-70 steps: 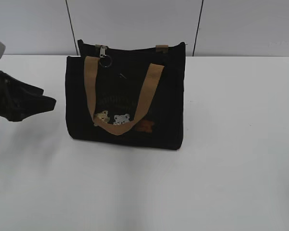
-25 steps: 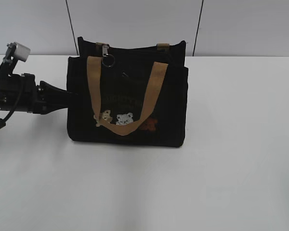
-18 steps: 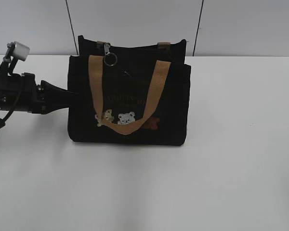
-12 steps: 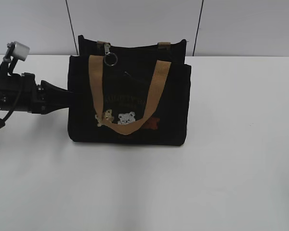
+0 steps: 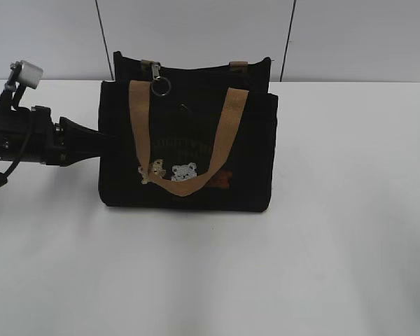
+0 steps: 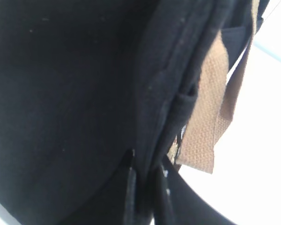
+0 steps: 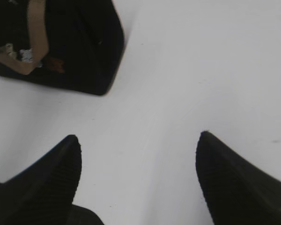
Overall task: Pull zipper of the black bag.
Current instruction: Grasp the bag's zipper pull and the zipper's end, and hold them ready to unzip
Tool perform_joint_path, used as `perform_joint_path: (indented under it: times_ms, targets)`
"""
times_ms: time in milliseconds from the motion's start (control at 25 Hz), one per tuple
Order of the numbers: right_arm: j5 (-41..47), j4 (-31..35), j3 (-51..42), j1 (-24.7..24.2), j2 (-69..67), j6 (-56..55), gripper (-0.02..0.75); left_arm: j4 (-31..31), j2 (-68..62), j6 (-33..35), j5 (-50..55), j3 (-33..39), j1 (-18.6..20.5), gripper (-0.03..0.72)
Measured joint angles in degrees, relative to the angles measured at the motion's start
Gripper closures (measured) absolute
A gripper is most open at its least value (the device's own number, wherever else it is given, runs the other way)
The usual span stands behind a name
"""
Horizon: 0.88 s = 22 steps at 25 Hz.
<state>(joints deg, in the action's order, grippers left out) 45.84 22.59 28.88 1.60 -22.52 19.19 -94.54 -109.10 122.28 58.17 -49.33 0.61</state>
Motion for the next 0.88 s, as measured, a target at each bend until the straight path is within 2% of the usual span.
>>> perform_joint_path:
  times_ms: [200,360,560,680,880]
  targets:
    - [-2.01,19.60,0.00,0.00,-14.86,26.03,0.163,0.00,-0.02,0.00,0.03,0.00,0.00,0.645]
    - [-2.46,37.93,0.00,0.09,-26.05,47.81,0.163,0.00,-0.02,0.00,0.03,0.00,0.00,0.645]
    - [-4.00,59.73,0.02,3.54,-36.83,72.60,0.163,0.00,-0.02,0.00,0.07,0.00,0.00,0.645]
    - [-4.00,66.27,2.08,7.07,-43.40,81.88,0.163,0.00,-0.02,0.00,0.07,0.00,0.00,0.645]
    - [-4.00,68.29,10.64,12.13,-53.87,86.55,0.163,0.00,-0.02,0.00,0.07,0.00,0.00,0.645]
